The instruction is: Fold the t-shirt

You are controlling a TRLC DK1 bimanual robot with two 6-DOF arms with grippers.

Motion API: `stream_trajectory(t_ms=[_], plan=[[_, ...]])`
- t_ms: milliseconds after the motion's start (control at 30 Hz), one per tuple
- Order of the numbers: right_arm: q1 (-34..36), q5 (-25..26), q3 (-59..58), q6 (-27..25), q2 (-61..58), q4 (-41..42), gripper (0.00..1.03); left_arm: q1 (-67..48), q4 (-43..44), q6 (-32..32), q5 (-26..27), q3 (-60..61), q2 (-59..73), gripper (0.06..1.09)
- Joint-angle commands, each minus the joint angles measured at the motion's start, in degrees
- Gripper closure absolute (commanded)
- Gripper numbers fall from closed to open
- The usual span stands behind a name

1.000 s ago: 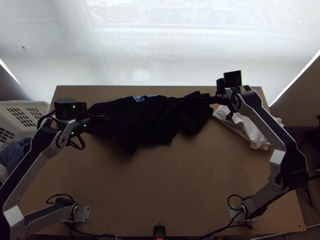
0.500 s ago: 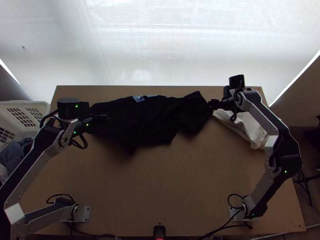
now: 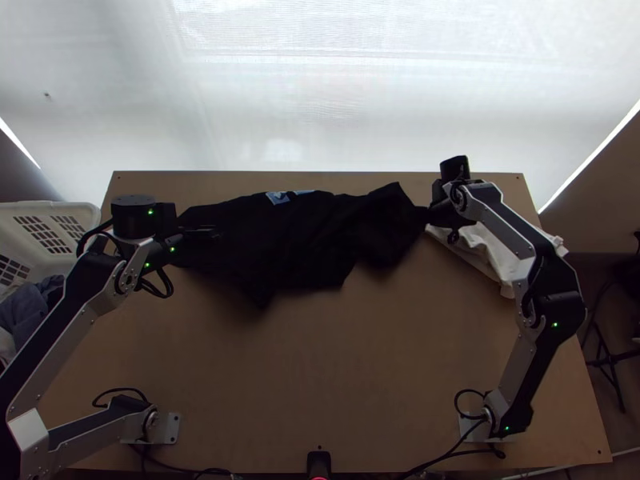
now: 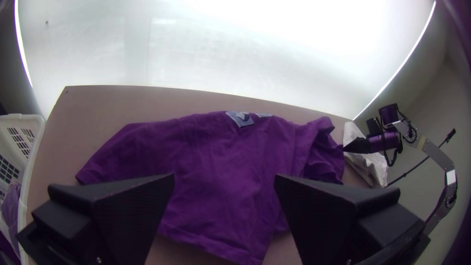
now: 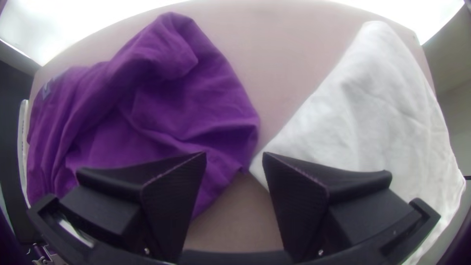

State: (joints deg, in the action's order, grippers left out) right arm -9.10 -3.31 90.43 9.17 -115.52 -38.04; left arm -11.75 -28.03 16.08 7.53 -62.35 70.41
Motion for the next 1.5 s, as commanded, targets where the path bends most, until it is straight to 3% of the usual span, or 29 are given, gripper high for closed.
stream_trajectory(t_ms=[0,833,933,1200,1300,1400,1467], plan=[[-1.5,0.0,0.0,0.1,-1.4,-0.2,0.48,0.2,-0.1,0.0,0.0,0.1,-0.3,0.10],[0.4,0.9,1.1,0.1,-4.3,-0.5,0.48,1.2,-0.5,-0.2,0.1,0.0,-1.2,0.10],[0.5,0.9,1.6,-0.2,-5.2,-0.5,0.59,1.2,-0.6,-0.2,0.0,0.0,-1.2,0.10],[-1.4,0.9,2.2,-0.6,-5.8,-0.5,0.59,1.3,-0.6,-0.1,0.0,0.0,-1.6,0.10],[-1.4,0.9,2.3,-1.1,-5.9,-0.5,0.72,1.3,-0.7,-0.1,0.0,-0.1,-1.7,0.10],[-1.4,0.9,2.3,-1.3,-5.6,-0.5,0.75,1.3,-0.7,-0.1,0.0,-0.2,-1.7,0.10],[-1.5,0.9,2.1,-1.6,-4.8,-0.5,0.84,1.2,-0.7,0.0,0.1,-0.1,-1.7,0.10]])
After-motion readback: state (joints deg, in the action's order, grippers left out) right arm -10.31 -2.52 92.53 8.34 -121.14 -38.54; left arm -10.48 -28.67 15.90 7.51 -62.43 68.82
